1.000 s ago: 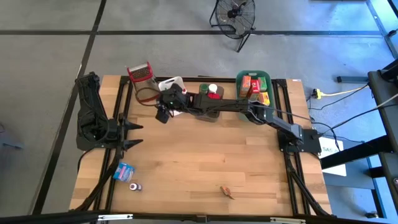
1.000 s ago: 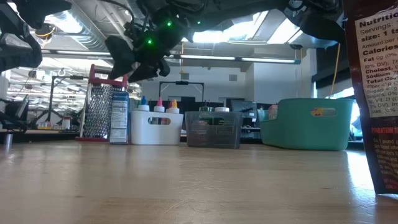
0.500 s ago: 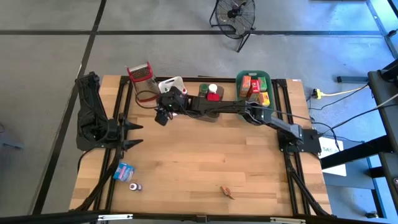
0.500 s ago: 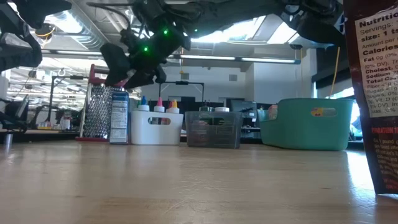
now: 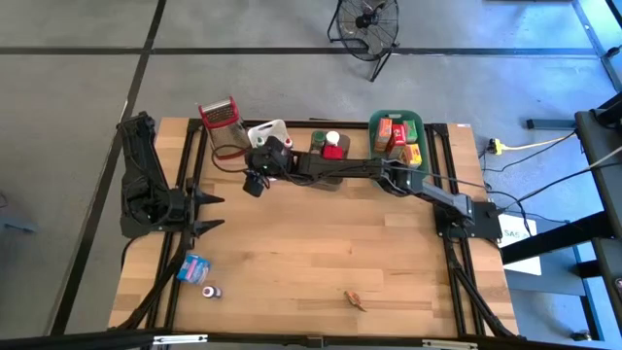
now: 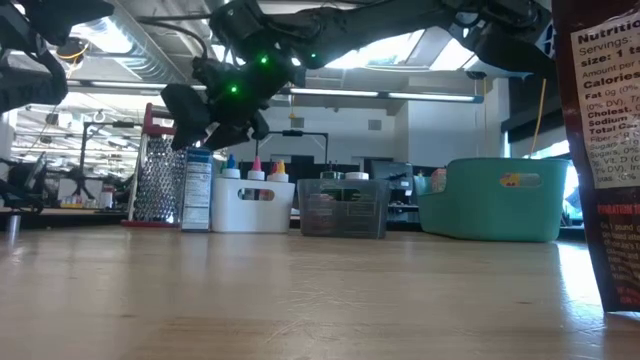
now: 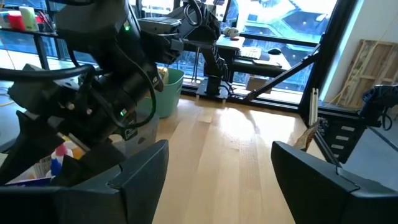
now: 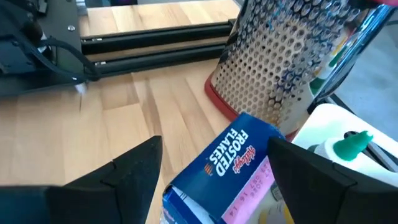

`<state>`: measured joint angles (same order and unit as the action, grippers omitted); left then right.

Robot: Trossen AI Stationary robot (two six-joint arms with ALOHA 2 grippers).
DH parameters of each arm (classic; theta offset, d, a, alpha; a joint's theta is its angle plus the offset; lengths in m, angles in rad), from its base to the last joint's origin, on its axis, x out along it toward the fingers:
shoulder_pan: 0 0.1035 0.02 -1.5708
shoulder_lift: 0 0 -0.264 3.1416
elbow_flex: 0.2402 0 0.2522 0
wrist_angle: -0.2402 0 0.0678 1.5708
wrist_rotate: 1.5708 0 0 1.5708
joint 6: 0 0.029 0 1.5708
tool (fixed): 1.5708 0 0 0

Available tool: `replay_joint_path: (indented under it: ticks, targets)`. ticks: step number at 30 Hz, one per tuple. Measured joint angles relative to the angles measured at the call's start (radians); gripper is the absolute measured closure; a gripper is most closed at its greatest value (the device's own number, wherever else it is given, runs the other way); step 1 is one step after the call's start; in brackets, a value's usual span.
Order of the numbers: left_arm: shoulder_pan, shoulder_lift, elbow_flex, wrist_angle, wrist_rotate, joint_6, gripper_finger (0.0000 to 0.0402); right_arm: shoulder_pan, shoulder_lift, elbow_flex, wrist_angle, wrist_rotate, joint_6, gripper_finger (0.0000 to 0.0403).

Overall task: Pick & Place Kitchen Items
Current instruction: Put the blue cereal box into the green bin

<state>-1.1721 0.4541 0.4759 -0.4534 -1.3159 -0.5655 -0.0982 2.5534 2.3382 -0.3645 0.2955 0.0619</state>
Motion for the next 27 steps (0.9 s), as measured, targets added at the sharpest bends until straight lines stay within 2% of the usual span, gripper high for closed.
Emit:
replay_joint_path:
  ticks: [22,27]
  targets:
    - [0.0,0.0,0.0,0.0,0.031,-0.016,0.0123,0.0,0.029,0.003,-0.022,0.016,-0.01,0.011]
    - [0.0,0.003,0.0,0.0,0.031,-0.016,0.0123,0.0,0.029,0.003,-0.044,0.021,-0.034,0.0134]
